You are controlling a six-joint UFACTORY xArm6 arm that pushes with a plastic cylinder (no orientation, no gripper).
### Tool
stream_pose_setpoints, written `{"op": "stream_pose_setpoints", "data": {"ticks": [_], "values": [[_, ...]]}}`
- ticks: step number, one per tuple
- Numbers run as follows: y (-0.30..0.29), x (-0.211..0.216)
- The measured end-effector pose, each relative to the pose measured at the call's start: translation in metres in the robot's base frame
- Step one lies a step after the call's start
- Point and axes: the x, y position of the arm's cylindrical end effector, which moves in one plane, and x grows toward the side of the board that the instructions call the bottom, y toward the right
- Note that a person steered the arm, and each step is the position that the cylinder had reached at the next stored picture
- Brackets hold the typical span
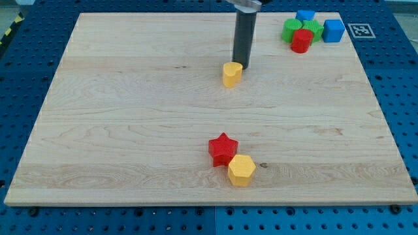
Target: Push the yellow heart into the red star
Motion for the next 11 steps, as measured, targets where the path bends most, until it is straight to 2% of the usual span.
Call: {"op": "stream_pose_setpoints", "data": {"ticks": [2, 4, 6, 9, 11], "values": [[-0.044, 0.052], [-0.076, 0.062], [-0.014, 0.08], [-0.013, 0.098], [-0.027, 0.134]]}}
